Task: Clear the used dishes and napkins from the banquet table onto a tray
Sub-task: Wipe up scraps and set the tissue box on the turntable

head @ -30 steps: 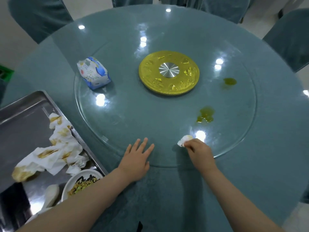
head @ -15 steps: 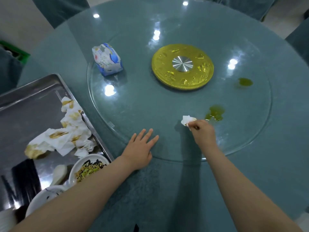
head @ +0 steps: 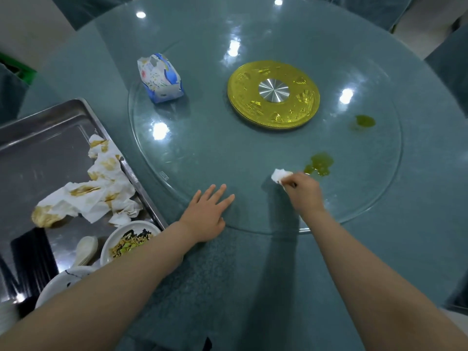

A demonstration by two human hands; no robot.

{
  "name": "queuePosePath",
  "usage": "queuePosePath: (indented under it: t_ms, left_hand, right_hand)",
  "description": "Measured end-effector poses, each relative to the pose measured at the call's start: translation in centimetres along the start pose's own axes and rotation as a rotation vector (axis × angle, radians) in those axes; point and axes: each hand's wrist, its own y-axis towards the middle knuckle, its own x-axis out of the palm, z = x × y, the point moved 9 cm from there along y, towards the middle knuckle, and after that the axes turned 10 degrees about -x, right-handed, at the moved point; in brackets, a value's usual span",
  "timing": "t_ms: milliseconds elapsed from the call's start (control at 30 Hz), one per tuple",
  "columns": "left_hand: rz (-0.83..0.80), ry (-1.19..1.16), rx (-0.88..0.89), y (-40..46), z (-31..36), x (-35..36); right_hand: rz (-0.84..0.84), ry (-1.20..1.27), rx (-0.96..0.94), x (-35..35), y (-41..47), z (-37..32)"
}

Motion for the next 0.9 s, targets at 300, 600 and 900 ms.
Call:
queuePosePath:
  t_ms: [300, 600, 900]
  left_hand:
    - [-0.088, 0.006, -0.001, 0.2, -0.1, -0.1]
    - [-0.090, -0.031, 0.000, -0.6, -2.0, -0.7]
    - [0.087, -0.230, -0.029, -7.3, -7.4, -2.5]
  right_hand:
    - [0.068, 0.124, 0.189, 0.3, -5.2, 0.1]
    - [0.134, 0.165, 0.305, -0.5, -12.1, -0.5]
    - [0.228, 0.238, 0.503, -0.2, -13.8, -1.5]
